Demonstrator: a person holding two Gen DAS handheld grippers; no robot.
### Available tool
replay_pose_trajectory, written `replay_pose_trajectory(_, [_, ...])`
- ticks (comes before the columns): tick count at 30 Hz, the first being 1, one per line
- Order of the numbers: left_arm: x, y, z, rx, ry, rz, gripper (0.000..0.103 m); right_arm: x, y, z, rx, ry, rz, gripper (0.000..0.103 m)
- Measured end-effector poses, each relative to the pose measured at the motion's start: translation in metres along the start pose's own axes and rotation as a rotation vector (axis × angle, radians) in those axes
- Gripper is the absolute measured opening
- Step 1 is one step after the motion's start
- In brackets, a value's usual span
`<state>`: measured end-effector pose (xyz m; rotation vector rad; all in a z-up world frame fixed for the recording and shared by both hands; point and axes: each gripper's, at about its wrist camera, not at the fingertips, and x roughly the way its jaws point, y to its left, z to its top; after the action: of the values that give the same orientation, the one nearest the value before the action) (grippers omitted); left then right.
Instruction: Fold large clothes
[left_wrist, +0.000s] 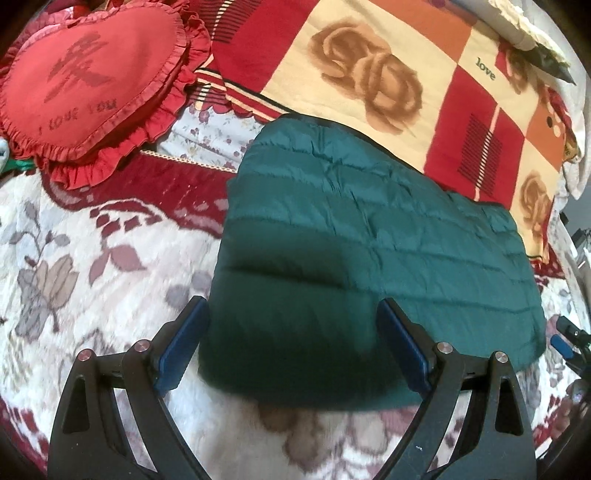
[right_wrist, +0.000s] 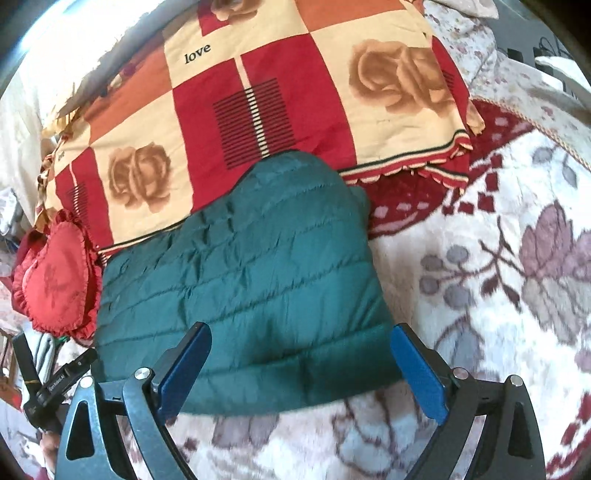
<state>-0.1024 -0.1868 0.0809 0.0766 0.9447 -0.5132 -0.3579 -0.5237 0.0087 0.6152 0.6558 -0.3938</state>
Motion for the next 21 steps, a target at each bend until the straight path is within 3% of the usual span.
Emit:
replay_pose_trajectory(5, [-0.014,0.007,-0.012,-0.006,0.005,-0.005,0.093,-0.006,-0.007,-0.015,0.024,0.018,0.022,0.102])
replay_pose_trajectory(16, [-0.017,0.024,-0.026,-0.049,0.031,-0.006,0.093,0.000,-0.021,-0.033,0.076,0.060,0.036,0.102])
replay_pose_trajectory(21, [-0.014,0.033,-0.031,-0.106,0.039,-0.051,0.093,0.005,-0.025,-0.037,0.104,0.079,0.061,0.102])
